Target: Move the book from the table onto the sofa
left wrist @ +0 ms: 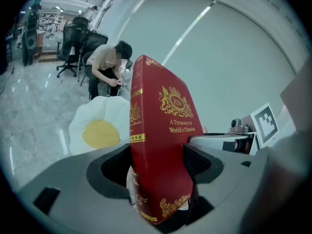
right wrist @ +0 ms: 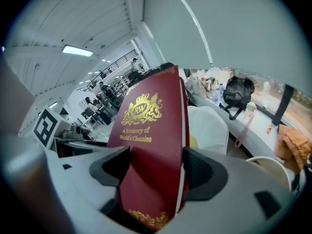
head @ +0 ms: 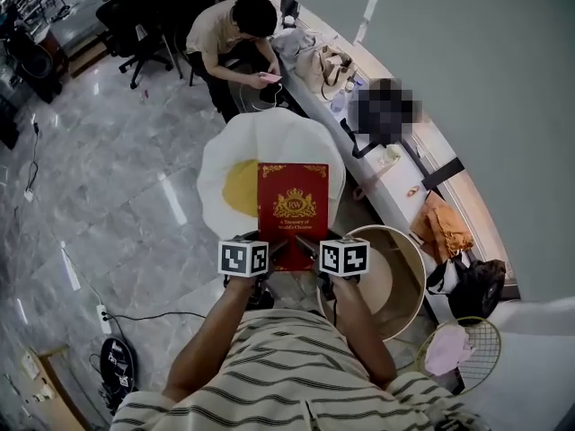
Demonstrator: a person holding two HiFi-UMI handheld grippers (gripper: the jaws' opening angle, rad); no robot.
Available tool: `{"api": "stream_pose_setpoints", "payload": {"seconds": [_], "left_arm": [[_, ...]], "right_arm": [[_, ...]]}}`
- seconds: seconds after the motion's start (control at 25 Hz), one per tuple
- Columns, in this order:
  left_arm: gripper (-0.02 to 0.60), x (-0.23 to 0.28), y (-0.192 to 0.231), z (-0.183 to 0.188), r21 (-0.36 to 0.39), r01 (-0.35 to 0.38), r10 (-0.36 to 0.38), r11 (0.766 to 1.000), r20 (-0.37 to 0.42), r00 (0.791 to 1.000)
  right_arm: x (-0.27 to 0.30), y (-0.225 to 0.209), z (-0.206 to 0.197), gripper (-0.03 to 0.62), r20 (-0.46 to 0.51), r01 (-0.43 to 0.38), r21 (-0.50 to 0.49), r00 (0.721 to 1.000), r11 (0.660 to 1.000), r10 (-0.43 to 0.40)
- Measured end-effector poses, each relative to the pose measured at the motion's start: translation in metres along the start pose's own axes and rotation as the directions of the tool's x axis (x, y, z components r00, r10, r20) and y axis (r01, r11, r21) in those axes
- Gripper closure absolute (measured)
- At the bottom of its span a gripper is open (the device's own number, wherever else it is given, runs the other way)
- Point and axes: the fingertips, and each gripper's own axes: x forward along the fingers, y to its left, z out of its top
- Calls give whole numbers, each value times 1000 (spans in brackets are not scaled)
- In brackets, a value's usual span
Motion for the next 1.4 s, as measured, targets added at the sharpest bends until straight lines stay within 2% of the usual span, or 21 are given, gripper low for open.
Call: {"api": "stream_pose_setpoints", "payload": {"seconds": [0.68,1.12,1.4], "left_arm": [[247,-4,101,34,-114,-28,27,993,-10,1000],[247,0,128,33,-167,-18,16,986,-13,1000],[247,13,134,28,-193,-48,44,980,-22,999]], "right_arm": [[99,40,31,240,-100,-28,-32,995,999,25],[125,46,32,240,-149,-13,-59,989,998,4],[137,35,27,240,-177,-38,-58,984,998,27]]}}
